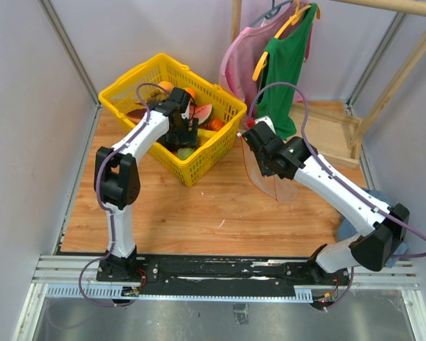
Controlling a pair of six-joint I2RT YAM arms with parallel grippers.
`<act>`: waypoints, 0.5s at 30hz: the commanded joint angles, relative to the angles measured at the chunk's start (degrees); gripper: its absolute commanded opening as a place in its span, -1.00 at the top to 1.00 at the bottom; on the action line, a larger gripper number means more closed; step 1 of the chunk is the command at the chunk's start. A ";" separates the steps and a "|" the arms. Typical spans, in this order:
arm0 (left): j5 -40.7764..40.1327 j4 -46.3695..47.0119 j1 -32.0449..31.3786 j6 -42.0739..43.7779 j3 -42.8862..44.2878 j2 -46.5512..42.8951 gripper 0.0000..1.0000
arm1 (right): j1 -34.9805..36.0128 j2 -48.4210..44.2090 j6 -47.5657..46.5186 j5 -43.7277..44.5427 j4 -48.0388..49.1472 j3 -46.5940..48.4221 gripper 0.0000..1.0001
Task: Place the food in the zip-top bag and seal the zipper
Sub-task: Pick up the fake fruit from the bin.
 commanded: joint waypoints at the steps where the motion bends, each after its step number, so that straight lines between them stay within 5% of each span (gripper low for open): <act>1: 0.55 0.21 -0.02 -0.87 -0.88 -1.89 -0.66 | -0.62 -1.31 -0.30 -0.01 0.45 -0.45 0.99; 7: -0.77 2.86 -0.03 -0.67 -1.68 -8.39 -0.26 | -0.63 -1.95 -0.28 0.26 0.53 -0.24 0.99; 15: 1.07 6.21 -0.10 -0.10 -3.91 -16.33 0.00 | -0.63 -2.25 -0.12 0.14 0.41 0.55 0.99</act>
